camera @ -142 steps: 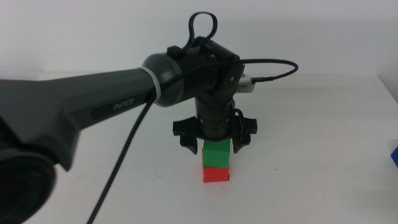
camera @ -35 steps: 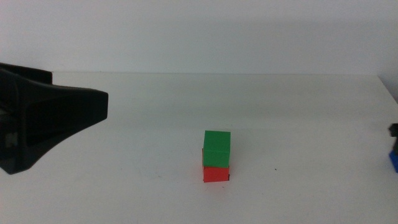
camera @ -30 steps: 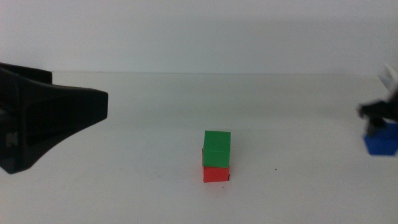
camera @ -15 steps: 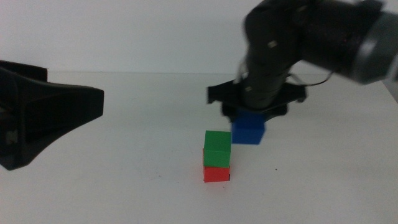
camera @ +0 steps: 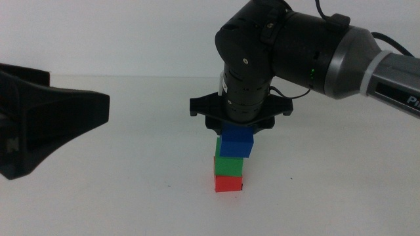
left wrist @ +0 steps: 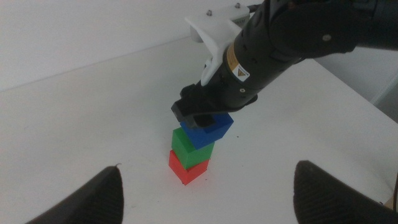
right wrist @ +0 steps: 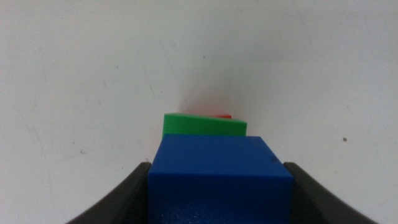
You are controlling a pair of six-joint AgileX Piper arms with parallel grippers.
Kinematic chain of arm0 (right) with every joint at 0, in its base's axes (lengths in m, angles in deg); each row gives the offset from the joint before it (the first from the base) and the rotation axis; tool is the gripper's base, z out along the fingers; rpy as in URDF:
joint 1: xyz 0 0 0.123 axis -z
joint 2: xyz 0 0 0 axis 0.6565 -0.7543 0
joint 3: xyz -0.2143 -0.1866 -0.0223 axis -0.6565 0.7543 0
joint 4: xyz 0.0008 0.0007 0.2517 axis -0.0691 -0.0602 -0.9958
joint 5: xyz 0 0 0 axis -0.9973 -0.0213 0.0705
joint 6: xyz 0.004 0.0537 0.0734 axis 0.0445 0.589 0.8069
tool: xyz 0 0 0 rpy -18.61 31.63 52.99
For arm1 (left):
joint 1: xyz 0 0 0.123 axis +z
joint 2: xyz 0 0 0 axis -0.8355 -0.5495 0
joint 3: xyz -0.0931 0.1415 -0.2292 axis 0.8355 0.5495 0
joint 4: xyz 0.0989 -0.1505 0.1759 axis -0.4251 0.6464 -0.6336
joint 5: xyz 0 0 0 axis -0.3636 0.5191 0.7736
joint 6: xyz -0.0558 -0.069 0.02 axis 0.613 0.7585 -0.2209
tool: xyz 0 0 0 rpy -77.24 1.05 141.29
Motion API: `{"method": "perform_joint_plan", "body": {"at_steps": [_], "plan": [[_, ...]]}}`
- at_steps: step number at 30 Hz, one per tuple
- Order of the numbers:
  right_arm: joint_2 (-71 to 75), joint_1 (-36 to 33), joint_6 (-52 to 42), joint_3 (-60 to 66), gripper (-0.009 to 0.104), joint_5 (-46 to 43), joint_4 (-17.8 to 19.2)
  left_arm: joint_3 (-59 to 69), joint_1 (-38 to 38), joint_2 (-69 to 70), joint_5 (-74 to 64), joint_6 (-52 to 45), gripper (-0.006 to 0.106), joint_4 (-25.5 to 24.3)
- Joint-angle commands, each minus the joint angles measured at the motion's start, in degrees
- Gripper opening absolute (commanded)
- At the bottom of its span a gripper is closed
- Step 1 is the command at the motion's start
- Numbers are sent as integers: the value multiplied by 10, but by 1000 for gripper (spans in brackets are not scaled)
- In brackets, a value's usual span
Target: Stack red cubes first, then green, then blue cubes in a specific spot.
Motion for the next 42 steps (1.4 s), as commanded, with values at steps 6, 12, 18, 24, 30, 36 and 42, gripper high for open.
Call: {"method": "perform_joint_plan", "body": {"at_steps": [6,12,18,24,30,36,42], "plan": [[-16,-1,1,-6,6,5,10,-4,0,2,7,-4,94,-3],[-16,-2,0,-6,6,-30,13,-4,0,2,7,-4,94,-3],[-19,-2,-3,-6,6,-44,17,-4,0,2,7,-4,94,-3],[-27,-2,-3,-6,6,-37,17,-4,0,2,7,-4,94,-3],[-29,-1,2,-6,6,-32,21,-4,0,2,7,-4,94,-24],[-29,-1,7,-6,6,-32,20,-4,0,2,7,-4,94,-29],[-28,-1,13,-6,6,-26,21,-4,0,2,7,-4,94,-29]]}}
